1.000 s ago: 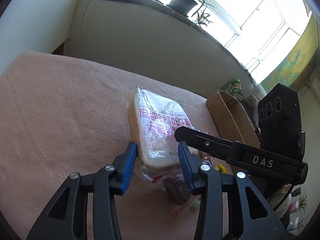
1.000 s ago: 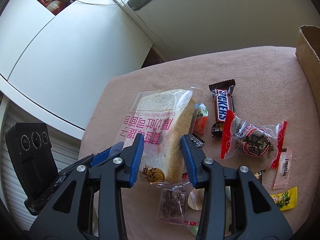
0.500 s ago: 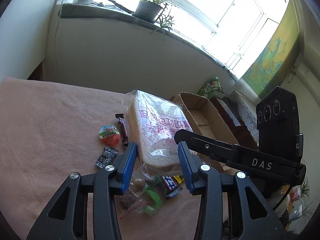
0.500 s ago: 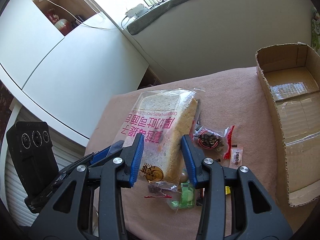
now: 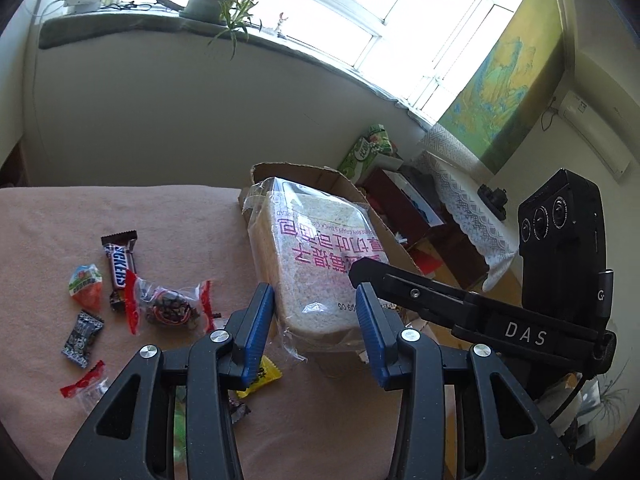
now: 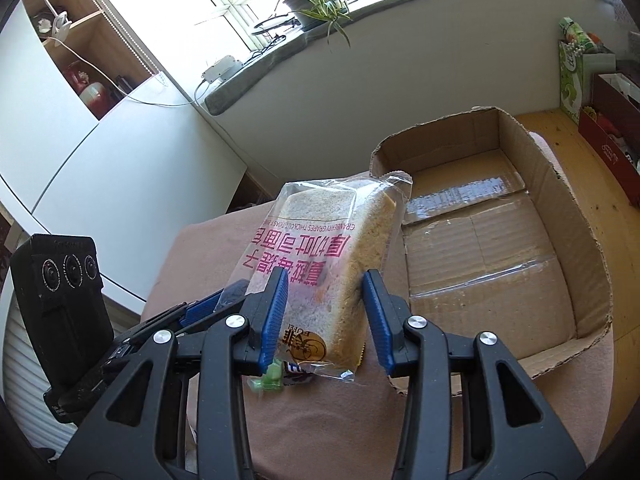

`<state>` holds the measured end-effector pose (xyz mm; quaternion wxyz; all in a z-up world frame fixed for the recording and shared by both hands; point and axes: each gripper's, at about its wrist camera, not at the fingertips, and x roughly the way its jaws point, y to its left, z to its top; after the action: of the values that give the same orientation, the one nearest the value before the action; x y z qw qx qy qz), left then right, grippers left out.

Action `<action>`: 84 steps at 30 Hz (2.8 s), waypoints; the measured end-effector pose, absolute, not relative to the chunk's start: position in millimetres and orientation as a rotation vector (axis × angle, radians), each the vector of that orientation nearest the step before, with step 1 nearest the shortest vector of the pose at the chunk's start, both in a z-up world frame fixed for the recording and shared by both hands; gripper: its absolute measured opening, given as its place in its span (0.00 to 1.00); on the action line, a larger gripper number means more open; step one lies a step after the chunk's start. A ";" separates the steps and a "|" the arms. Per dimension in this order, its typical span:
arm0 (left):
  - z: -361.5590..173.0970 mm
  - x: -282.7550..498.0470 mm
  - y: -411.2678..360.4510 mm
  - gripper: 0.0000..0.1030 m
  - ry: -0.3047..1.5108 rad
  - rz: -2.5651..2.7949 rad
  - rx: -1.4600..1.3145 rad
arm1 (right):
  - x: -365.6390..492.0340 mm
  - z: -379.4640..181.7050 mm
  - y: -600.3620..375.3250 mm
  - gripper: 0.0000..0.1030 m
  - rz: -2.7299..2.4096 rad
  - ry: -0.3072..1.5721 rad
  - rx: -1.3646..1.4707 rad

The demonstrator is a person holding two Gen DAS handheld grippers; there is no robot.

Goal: Organize snacks
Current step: 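Carry the bread bag with the left tool into the cardboard box, then open the left tool and withdraw from the box, then grasp the brown pastry bag with the left tool while the right tool grasps the blue chocolate bar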

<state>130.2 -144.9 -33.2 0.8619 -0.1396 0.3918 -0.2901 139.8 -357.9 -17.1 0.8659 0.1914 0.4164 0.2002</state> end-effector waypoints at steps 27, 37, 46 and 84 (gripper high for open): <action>-52.7 141.0 -251.8 0.37 0.902 -0.661 -0.105 | 141.1 -55.8 -455.2 0.40 0.213 0.883 0.402; -41.8 129.5 -236.9 0.37 0.875 -0.654 -0.104 | 132.7 -44.7 -451.3 0.53 0.169 0.846 0.357; -32.3 110.9 -210.5 0.40 0.834 -0.630 -0.104 | 114.2 -31.3 -437.1 0.60 0.143 0.797 0.306; -86.9 69.6 -6.0 0.47 0.929 -0.282 -0.305 | 68.2 -74.9 -259.7 0.68 0.475 0.877 0.061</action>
<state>69.6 -6.0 -86.9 0.8734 -0.1460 0.4445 -0.1349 68.2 -259.7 -74.9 0.8778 0.0291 0.4204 0.2277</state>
